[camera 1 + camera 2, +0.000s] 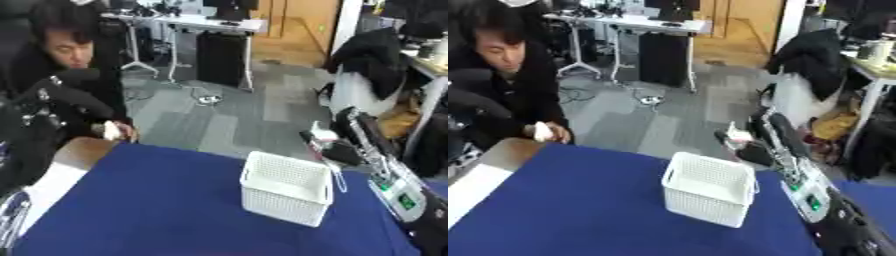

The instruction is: Pick up objects on the table and place them in the box.

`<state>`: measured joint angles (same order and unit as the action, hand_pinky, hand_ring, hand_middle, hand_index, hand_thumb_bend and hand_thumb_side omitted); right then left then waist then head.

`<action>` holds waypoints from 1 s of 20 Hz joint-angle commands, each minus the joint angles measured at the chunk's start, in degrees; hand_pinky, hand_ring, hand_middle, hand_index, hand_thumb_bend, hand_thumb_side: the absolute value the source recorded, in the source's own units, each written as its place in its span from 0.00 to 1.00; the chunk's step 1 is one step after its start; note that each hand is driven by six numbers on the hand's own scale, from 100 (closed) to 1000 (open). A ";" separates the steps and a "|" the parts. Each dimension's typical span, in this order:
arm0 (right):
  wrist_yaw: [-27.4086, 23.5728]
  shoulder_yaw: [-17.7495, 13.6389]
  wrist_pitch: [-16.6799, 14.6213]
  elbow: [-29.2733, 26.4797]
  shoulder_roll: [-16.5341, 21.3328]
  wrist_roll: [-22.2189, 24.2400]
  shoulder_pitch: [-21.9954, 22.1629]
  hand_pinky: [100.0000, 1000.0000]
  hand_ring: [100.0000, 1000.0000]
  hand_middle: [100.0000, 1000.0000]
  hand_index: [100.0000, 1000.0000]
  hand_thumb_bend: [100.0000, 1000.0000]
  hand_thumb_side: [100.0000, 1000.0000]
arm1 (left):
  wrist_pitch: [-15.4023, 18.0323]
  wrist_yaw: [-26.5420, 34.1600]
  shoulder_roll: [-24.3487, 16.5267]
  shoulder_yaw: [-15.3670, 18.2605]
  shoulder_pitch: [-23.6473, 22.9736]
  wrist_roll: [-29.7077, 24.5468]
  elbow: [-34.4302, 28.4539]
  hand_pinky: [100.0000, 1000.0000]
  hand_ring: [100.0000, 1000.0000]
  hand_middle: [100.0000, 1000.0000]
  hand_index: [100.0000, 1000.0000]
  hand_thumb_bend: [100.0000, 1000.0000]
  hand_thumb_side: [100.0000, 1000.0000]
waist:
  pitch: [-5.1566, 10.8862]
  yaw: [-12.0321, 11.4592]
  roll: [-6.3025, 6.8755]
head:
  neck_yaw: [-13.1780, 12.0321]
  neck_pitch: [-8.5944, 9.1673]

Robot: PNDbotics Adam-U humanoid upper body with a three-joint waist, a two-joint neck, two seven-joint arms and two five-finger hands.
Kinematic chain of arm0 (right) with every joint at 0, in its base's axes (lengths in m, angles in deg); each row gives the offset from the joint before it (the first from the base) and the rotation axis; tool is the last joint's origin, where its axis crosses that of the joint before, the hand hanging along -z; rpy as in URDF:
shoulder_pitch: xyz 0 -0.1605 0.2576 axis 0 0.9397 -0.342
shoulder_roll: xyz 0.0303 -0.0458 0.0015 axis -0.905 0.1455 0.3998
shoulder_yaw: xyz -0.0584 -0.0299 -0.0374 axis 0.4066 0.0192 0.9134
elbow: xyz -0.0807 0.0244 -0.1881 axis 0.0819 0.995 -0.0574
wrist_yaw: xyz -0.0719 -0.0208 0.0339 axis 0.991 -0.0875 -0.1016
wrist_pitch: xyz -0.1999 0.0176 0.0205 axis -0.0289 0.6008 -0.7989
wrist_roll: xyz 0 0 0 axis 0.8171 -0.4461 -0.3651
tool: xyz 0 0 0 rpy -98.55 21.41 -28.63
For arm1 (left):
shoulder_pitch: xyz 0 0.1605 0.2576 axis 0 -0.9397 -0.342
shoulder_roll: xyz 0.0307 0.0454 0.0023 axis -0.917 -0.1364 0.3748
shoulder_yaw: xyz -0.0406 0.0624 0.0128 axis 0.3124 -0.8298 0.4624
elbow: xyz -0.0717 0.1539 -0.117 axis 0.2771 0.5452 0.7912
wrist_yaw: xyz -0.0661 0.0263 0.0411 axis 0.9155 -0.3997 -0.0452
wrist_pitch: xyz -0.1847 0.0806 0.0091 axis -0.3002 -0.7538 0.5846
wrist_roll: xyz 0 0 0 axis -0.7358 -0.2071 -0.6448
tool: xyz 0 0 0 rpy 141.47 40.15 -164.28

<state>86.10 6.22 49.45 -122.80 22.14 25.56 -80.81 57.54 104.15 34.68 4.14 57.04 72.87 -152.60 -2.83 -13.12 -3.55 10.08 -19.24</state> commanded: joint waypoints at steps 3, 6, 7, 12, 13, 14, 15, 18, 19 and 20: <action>2.59 -0.72 -1.21 0.91 0.01 -0.71 -2.61 0.00 0.00 0.10 0.20 0.53 0.54 | -1.01 0.88 0.87 -0.29 2.10 -0.47 -1.51 0.59 0.60 0.76 0.68 0.10 0.99 | -0.08 -1.04 0.03 | 3.40 2.36; 3.36 -0.64 -2.08 1.18 -1.09 -1.20 -2.86 0.00 0.00 0.10 0.20 0.53 0.54 | -1.56 0.95 1.60 -0.46 2.68 -0.78 -1.77 0.59 0.60 0.76 0.68 0.10 0.99 | -0.54 -1.66 -0.13 | 3.77 2.50; 3.53 -0.61 -2.27 1.29 -1.43 -1.32 -2.91 0.00 0.00 0.10 0.20 0.53 0.54 | -1.71 0.97 1.83 -0.51 2.86 -0.86 -1.84 0.59 0.60 0.76 0.68 0.10 0.99 | -0.63 -1.87 -0.18 | 3.85 2.42; 3.99 -0.38 -2.53 1.81 -3.64 -1.67 -2.73 0.00 0.00 0.10 0.22 0.53 0.54 | -2.32 1.01 2.42 -0.55 3.30 -0.97 -2.01 0.59 0.60 0.76 0.68 0.10 0.99 | -0.73 -2.31 -0.27 | 3.75 2.09; 4.03 -0.38 -2.55 1.95 -4.17 -1.72 -2.63 0.00 0.00 0.10 0.23 0.53 0.54 | -2.37 1.02 2.47 -0.55 3.34 -0.97 -2.01 0.59 0.60 0.76 0.68 0.10 0.99 | -0.72 -2.33 -0.25 | 3.86 2.05; 4.16 -0.37 -2.55 2.10 -4.68 -1.82 -2.51 0.00 0.00 0.10 0.23 0.53 0.54 | -2.41 1.04 2.54 -0.54 3.40 -0.95 -2.01 0.59 0.60 0.76 0.68 0.10 0.99 | -0.71 -2.34 -0.20 | 4.07 2.04; 4.31 -0.38 -2.52 2.26 -5.18 -2.02 -2.36 0.00 0.00 0.10 0.23 0.53 0.54 | -2.43 1.07 2.62 -0.57 3.46 -0.95 -2.01 0.59 0.60 0.76 0.68 0.10 0.99 | -0.71 -2.37 -0.15 | 4.46 2.03; 4.75 -0.31 -2.92 2.58 -5.85 -2.87 -2.11 0.00 0.00 0.11 0.22 0.53 0.55 | -2.48 1.19 2.92 -0.68 3.69 -0.96 -2.04 0.60 0.60 0.76 0.68 0.10 0.99 | -0.70 -2.56 -0.06 | 5.36 1.55; 4.76 -0.34 -3.18 2.65 -5.86 -3.13 -2.12 0.00 0.00 0.11 0.22 0.52 0.55 | -2.51 1.22 2.94 -0.67 3.70 -0.93 -2.06 0.59 0.60 0.76 0.68 0.10 0.99 | -0.71 -2.55 -0.05 | 5.00 1.10; 4.70 -0.36 -3.46 2.74 -5.85 -3.33 -2.12 0.00 0.00 0.12 0.22 0.50 0.56 | -2.54 1.23 2.94 -0.65 3.69 -0.90 -2.08 0.59 0.60 0.76 0.68 0.10 0.99 | -0.71 -2.55 -0.05 | 4.75 0.82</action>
<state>90.63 6.02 46.20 -119.71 15.56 22.66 -81.99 55.13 104.89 37.88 3.43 59.59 71.84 -153.41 -4.16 -15.68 -4.05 14.59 -18.25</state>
